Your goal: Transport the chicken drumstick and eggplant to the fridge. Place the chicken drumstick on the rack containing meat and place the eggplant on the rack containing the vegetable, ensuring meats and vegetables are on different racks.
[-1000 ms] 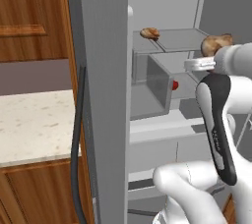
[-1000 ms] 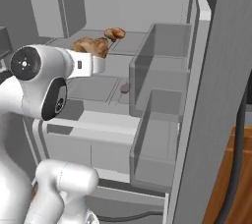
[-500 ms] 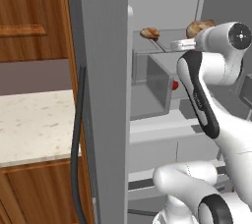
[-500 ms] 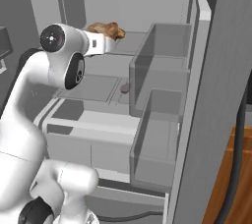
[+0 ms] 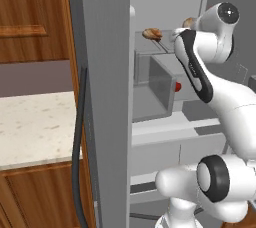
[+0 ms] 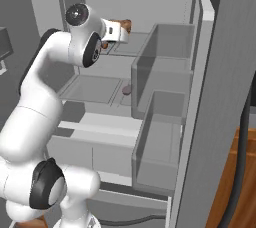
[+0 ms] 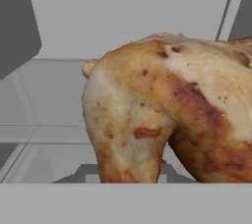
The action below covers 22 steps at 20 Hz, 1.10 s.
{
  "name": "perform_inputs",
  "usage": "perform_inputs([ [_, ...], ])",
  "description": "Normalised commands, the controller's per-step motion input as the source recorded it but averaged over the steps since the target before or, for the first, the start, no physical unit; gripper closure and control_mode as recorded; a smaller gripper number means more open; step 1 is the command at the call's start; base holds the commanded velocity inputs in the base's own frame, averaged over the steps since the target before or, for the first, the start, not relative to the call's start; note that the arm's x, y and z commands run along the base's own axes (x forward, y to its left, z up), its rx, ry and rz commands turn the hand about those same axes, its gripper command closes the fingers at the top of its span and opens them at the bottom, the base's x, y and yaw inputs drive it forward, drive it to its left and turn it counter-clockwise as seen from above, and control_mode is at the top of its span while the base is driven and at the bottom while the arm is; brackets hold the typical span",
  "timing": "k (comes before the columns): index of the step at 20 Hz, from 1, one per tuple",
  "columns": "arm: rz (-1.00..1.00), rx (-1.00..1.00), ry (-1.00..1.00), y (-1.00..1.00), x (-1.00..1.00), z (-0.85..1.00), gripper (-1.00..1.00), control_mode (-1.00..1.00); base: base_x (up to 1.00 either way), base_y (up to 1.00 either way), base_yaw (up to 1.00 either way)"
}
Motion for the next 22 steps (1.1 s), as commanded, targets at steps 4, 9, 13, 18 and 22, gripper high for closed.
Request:
perform_inputs([
  [4,0.0,0.0,0.08,-0.21,0.38,-0.04,1.0,-1.0,0.0,0.0,0.0],
  [9,0.0,0.0,0.17,-0.13,0.86,-0.18,1.0,-1.0,0.0,0.0,0.0],
  [13,-0.01,0.0,0.08,-0.27,0.89,-0.12,1.0,-1.0,0.0,0.0,0.0],
  [18,-0.02,0.0,0.12,-0.28,0.86,-0.33,1.0,-1.0,0.0,0.0,0.0],
  [22,-0.01,0.0,0.17,-0.22,1.0,-0.32,1.0,-1.0,0.0,0.0,0.0],
])
